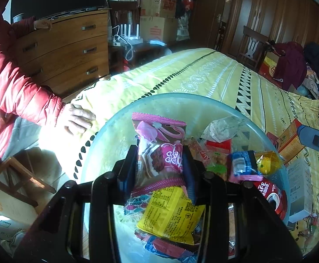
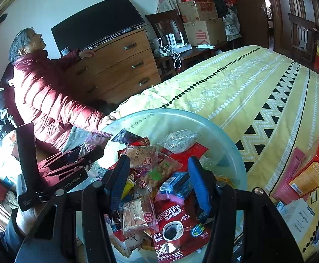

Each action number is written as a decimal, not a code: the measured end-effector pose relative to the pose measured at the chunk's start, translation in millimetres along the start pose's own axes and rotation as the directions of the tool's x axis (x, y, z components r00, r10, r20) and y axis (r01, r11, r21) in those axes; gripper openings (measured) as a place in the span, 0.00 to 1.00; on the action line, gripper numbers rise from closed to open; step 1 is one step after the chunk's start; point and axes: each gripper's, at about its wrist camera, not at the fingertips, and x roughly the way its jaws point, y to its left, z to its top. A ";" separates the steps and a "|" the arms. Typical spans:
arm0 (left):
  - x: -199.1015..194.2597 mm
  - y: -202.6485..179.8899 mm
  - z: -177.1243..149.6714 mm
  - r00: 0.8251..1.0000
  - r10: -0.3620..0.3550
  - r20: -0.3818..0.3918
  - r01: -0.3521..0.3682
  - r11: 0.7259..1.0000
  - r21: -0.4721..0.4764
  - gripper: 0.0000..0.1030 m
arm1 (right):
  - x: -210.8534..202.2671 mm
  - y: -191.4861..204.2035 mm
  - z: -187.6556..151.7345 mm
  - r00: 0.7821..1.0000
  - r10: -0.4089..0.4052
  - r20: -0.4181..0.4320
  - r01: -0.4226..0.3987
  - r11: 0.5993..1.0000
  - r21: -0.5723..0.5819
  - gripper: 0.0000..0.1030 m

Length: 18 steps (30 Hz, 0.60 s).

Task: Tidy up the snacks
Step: 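Carry both packets to the glass bowl and open both tools to drop them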

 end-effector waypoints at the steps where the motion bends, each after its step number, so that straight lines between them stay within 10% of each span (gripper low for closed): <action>1: 0.7 0.5 0.2 1.000 0.002 -0.001 -0.002 1.000 0.000 0.42 | 0.5 -0.3 0.0 1.000 0.000 0.001 0.000 1.000 0.001 0.57; 18: 3.6 1.6 1.0 0.999 0.052 0.007 -0.051 0.999 -0.010 0.76 | 3.8 -7.2 -9.4 1.000 -0.001 -0.009 0.001 1.000 0.029 0.77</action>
